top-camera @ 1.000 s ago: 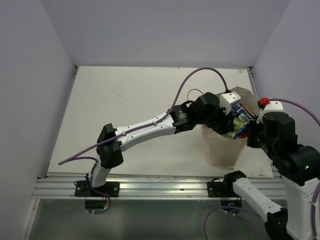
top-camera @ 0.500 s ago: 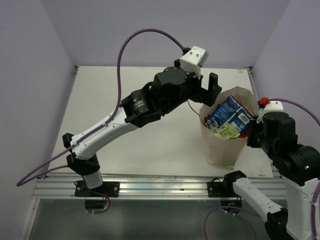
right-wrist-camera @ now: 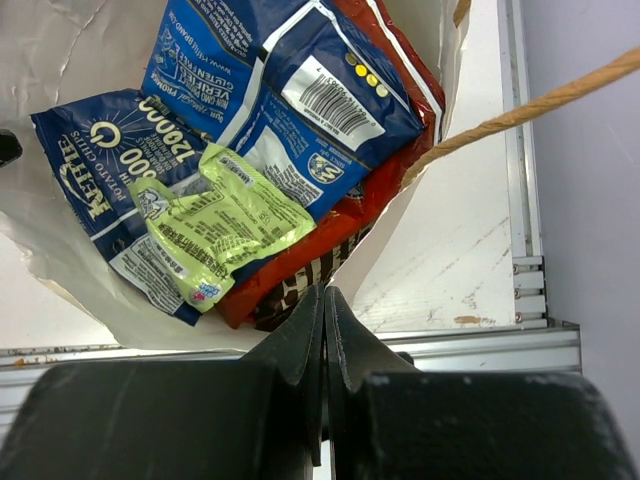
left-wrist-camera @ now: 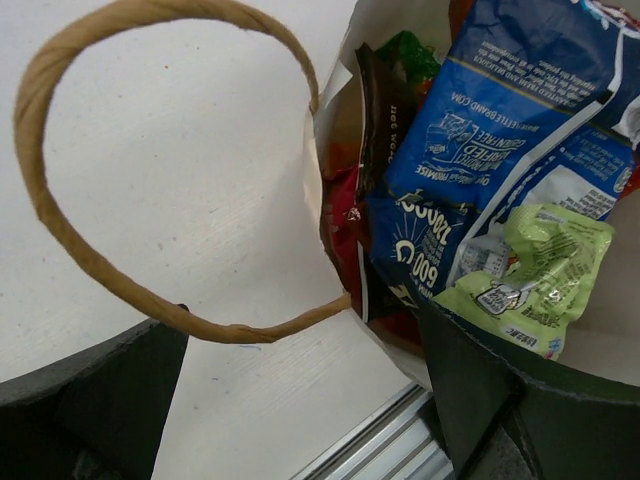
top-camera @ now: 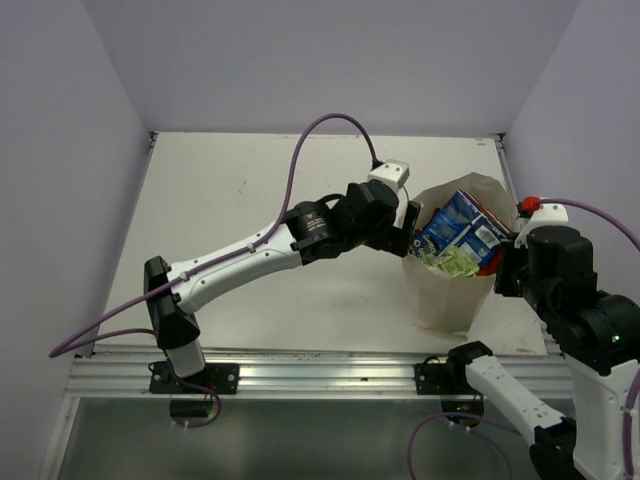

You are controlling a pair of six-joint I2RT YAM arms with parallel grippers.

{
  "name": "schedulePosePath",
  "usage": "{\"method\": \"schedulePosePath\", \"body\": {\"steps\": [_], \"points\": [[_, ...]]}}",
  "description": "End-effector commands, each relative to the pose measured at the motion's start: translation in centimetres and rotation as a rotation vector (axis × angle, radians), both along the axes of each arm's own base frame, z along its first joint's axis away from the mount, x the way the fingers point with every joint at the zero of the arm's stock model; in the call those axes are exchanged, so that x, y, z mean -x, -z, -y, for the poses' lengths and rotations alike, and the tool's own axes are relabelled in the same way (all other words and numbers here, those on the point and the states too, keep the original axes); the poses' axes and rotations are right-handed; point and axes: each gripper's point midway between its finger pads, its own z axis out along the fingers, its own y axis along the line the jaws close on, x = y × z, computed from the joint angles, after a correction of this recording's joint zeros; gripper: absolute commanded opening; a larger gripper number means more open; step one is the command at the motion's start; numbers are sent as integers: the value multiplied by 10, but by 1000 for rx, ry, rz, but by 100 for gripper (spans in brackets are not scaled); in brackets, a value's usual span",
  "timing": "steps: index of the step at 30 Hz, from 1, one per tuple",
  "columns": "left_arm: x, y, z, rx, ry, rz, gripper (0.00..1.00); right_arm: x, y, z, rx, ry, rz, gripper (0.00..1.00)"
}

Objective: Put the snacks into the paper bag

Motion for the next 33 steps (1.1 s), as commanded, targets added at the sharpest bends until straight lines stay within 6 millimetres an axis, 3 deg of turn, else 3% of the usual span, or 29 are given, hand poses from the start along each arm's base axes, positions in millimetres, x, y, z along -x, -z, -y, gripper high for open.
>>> {"method": "schedulePosePath", "body": {"steps": [1, 4, 5, 7, 8, 11, 13, 17, 22, 27, 33], "points": [[3, -19, 19, 121, 22, -12, 100, 8, -14, 0, -19, -15, 50, 0], [3, -6, 28, 114, 38, -37, 99, 8, -13, 0, -18, -19, 47, 0], [4, -4, 29, 114, 43, -41, 91, 8, -13, -1, -20, -20, 47, 0], [3, -5, 35, 140, 56, -36, 70, 6, -11, -2, -22, -25, 44, 0], [3, -6, 37, 149, 59, -31, 45, 5, -9, -3, -24, -28, 35, 0], [0, -17, 45, 184, 69, -10, 11, 0, -6, -6, -18, -38, 22, 0], [-2, -13, 50, 172, 74, -13, 2, -4, -5, -9, -21, -49, 14, 0], [-9, -24, 44, 164, 31, 20, 0, -15, -13, -21, -58, -84, 23, 0], [-22, -71, -6, 151, -126, 128, 0, -33, -31, -36, -88, -123, 41, 0], [-18, -115, -49, 205, -219, 190, 0, -54, -51, -46, -111, -139, 64, 0], [-13, -143, -84, 265, -287, 237, 0, -73, -60, -69, -164, -213, 65, 0]]}}
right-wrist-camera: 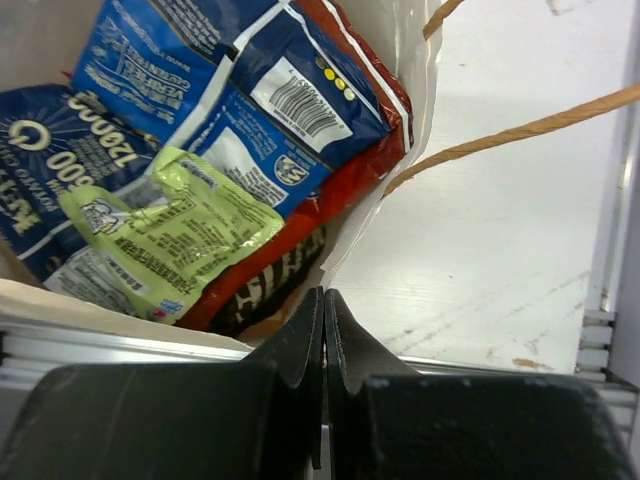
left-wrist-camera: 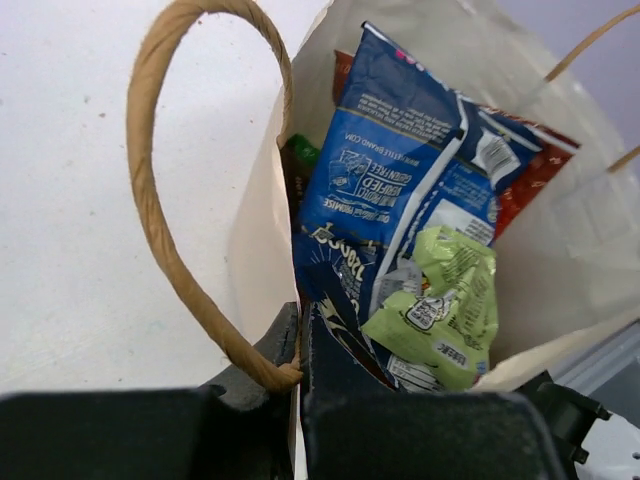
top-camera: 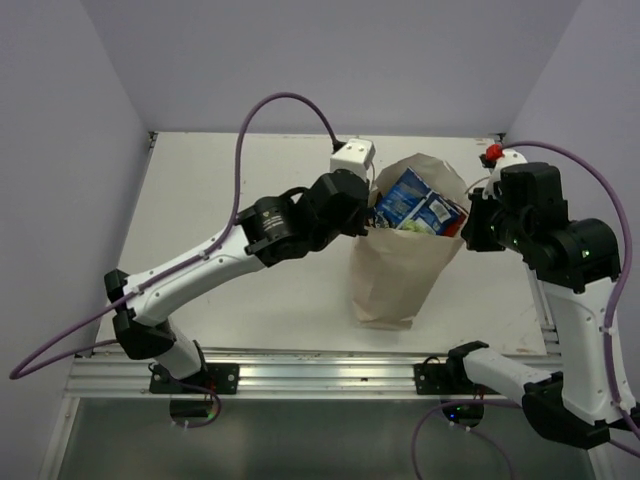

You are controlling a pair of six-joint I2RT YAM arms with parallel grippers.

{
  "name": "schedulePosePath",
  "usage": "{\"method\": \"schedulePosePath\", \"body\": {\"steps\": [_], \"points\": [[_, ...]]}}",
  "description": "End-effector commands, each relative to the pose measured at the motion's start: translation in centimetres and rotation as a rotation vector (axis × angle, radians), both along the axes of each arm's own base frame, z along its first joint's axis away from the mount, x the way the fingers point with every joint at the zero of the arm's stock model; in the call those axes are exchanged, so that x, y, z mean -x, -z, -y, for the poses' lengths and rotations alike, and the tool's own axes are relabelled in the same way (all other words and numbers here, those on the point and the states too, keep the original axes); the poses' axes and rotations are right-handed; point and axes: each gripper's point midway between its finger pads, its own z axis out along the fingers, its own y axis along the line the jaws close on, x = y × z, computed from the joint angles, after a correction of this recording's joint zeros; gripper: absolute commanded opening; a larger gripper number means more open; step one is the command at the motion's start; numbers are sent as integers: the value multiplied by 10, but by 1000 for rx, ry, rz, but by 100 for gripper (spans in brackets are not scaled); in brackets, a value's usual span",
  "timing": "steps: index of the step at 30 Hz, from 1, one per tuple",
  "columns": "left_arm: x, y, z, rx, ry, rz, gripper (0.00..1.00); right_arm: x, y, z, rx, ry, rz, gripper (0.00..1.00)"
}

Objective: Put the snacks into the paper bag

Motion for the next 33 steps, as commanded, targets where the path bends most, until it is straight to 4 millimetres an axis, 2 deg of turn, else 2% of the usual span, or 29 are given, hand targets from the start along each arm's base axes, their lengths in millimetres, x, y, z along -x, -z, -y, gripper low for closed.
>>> {"method": "schedulePosePath", "body": {"steps": [1, 4, 5, 7, 8, 10, 11, 12, 13, 14, 16, 17, 21, 27, 33], "points": [[-7, -90, -44, 209, -144, 167, 0, -24, -35, -27, -96, -90, 142, 0], [-6, -91, -57, 205, -174, 187, 0, -33, -29, -44, -113, -131, 131, 0], [-7, -84, -59, 189, -184, 184, 0, -31, -24, -57, -117, -161, 117, 0], [-6, -82, -68, 182, -205, 191, 0, -37, -22, -68, -110, -170, 133, 0], [-7, -72, -71, 158, -214, 187, 0, -36, -15, -83, -112, -205, 112, 0], [-6, -68, -78, 160, -231, 193, 0, -42, -14, -95, -106, -210, 131, 0], [-7, -48, -80, 117, -236, 183, 0, -41, -8, -108, -108, -236, 121, 0], [-6, -50, -85, 141, -243, 198, 0, -45, -8, -116, -110, -244, 134, 0], [-7, -42, -91, 128, -265, 204, 0, -46, -6, -121, -107, -251, 134, 0], [-7, -17, -96, 74, -276, 194, 0, -45, -1, -128, -94, -266, 128, 0], [-6, -7, -111, 73, -320, 203, 0, -48, 7, -141, -83, -283, 119, 0], [-5, 10, -116, 36, -330, 194, 0, -47, 17, -147, -68, -302, 102, 0], [-3, 15, -134, 18, -379, 194, 0, -48, 32, -156, -64, -301, 99, 0], [-4, 6, -144, -5, -416, 214, 0, -46, 42, -166, -56, -330, 70, 0], [-4, 12, -135, 1, -391, 194, 0, -46, 44, -166, -48, -326, 65, 0]]}}
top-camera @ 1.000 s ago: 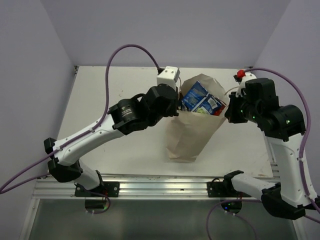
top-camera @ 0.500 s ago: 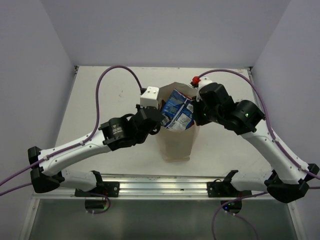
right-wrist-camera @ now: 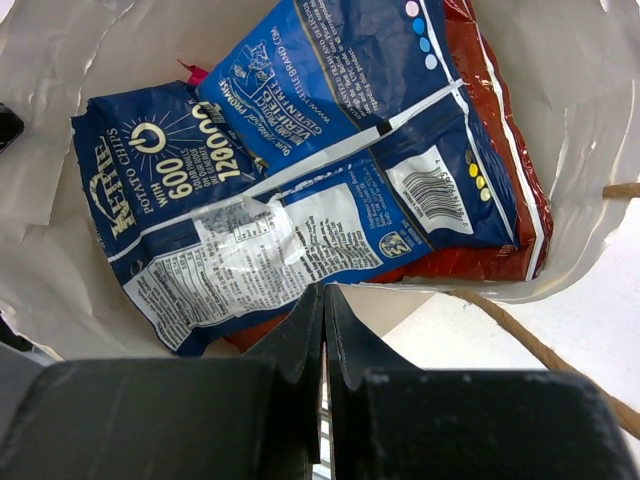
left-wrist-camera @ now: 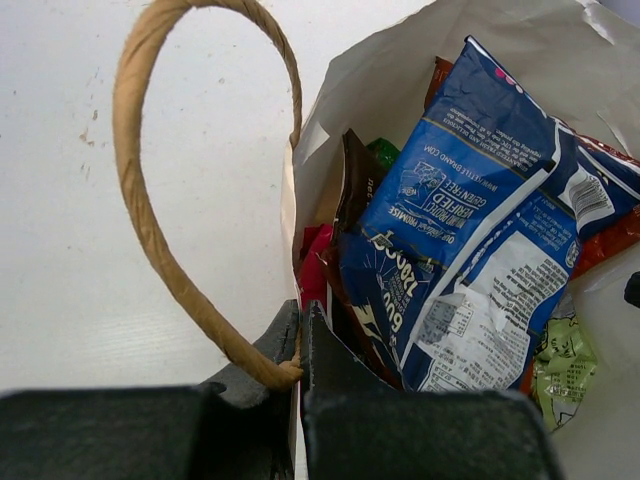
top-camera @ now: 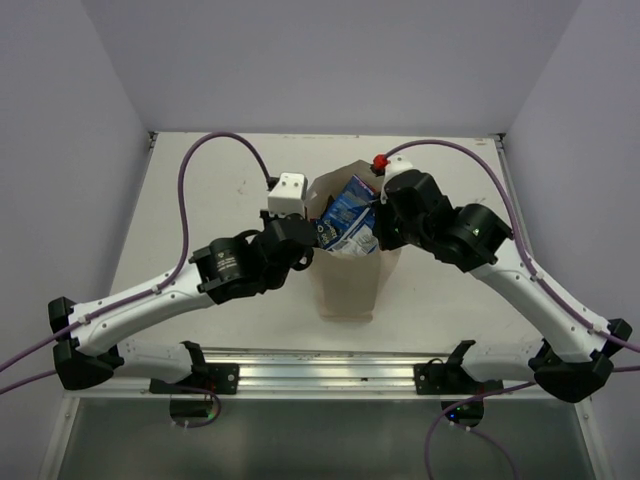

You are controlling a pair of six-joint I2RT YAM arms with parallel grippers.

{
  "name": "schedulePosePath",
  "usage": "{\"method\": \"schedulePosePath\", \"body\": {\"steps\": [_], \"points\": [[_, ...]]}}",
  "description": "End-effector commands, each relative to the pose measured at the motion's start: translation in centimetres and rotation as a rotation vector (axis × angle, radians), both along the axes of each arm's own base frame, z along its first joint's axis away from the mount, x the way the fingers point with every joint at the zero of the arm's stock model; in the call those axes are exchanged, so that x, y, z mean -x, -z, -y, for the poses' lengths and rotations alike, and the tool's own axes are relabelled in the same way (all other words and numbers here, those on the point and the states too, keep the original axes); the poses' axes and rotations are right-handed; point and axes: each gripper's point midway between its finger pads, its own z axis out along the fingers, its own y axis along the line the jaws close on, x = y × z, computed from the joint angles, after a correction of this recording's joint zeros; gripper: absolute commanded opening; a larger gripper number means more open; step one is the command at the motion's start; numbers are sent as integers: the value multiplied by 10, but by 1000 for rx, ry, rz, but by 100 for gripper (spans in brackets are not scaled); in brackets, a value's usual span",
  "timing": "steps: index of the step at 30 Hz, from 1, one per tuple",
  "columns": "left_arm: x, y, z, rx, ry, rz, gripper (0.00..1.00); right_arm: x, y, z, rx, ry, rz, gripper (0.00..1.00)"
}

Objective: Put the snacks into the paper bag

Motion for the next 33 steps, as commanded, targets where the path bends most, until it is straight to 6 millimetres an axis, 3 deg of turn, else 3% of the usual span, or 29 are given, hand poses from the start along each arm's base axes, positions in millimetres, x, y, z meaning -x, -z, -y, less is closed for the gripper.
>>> {"method": "schedulePosePath", "body": {"steps": [1, 2, 3, 4, 6, 7, 9, 10, 12, 14, 17, 20, 23, 26, 29, 33], "points": [[-10, -30, -3, 96, -72, 69, 0, -7, -7, -1, -13, 36, 32, 0], [-9, -32, -2, 100, -67, 71, 9, -7, -10, 1, -10, 42, 40, 0], [-10, -37, 1, 108, -54, 83, 26, -5, -13, 5, -5, 50, 42, 0], [-11, -43, 2, 117, -45, 95, 69, -5, -17, 8, 1, 56, 49, 9], [-12, -54, 6, 135, -29, 119, 96, -4, -29, 16, 16, 72, 66, 26], [-13, -62, 7, 147, -23, 131, 100, -5, -42, 19, 5, 84, 87, 44], [-14, -68, 10, 142, -13, 136, 100, 0, -47, 30, 35, 98, 82, 58], [-14, -79, 11, 162, -10, 146, 100, 1, -59, 35, 19, 123, 100, 62], [-11, -91, 11, 181, -1, 153, 100, 5, -67, 58, 58, 189, 117, 72], [-7, -124, 1, 244, -14, 186, 100, 9, -81, 76, 51, 256, 150, 75], [-3, -160, -38, 262, -99, 249, 100, 21, -87, 117, 124, 367, 187, 78], [-6, -170, -85, 222, -136, 288, 100, 31, -89, 156, 178, 487, 238, 81], [-24, -159, -149, 101, -239, 293, 100, 43, -92, 189, 210, 601, 278, 84], [-28, -145, -183, 31, -309, 255, 100, 50, -90, 202, 226, 632, 292, 90], [-29, -135, -193, 17, -324, 242, 100, 52, -90, 207, 216, 650, 301, 90], [-34, -123, -192, 6, -309, 220, 100, 56, -91, 216, 211, 680, 326, 91]]}}
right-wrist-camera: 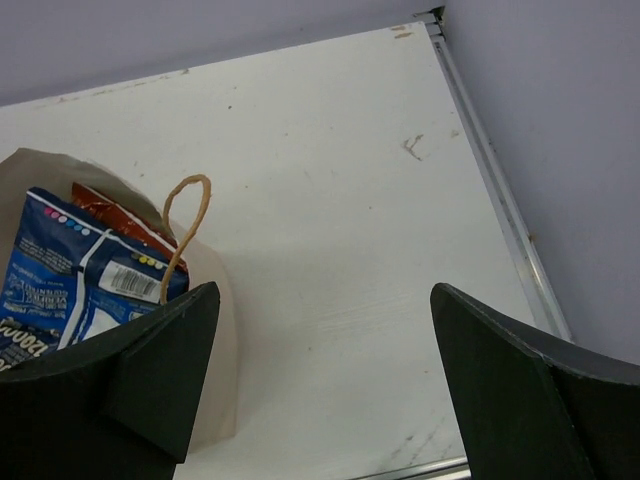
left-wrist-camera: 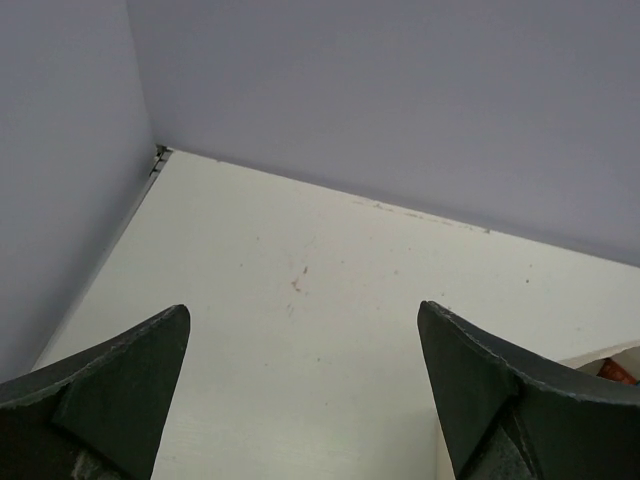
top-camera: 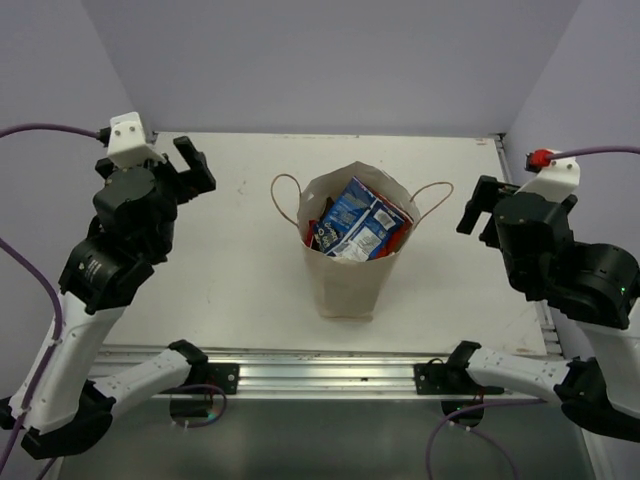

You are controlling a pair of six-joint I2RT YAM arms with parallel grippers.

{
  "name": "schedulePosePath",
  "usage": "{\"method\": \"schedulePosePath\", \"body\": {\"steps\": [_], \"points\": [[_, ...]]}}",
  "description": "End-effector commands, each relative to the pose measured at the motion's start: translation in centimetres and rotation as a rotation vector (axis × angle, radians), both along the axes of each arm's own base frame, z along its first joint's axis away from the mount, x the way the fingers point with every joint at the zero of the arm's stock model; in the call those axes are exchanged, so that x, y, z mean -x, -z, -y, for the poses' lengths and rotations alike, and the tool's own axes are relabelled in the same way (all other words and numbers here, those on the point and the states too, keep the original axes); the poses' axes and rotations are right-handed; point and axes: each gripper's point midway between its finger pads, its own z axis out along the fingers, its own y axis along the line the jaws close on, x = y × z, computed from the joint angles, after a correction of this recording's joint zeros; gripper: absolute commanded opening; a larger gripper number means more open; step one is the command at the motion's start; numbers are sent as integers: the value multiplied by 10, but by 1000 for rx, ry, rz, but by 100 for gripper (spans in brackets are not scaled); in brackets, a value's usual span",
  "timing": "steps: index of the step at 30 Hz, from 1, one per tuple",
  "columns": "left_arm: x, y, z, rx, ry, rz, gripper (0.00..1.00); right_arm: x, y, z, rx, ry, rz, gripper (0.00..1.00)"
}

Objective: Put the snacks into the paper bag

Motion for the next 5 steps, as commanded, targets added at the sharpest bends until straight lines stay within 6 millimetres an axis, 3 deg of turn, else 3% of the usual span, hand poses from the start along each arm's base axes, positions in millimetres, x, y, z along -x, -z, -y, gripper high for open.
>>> {"method": "schedulePosePath", "body": {"steps": [1, 5], "points": [[-12, 30, 9, -85, 61, -92, 100, 24, 27, 40, 182, 84, -116, 90], [-23, 33, 7, -89, 87, -103, 100, 26, 23, 50, 199, 121, -86, 91]]}}
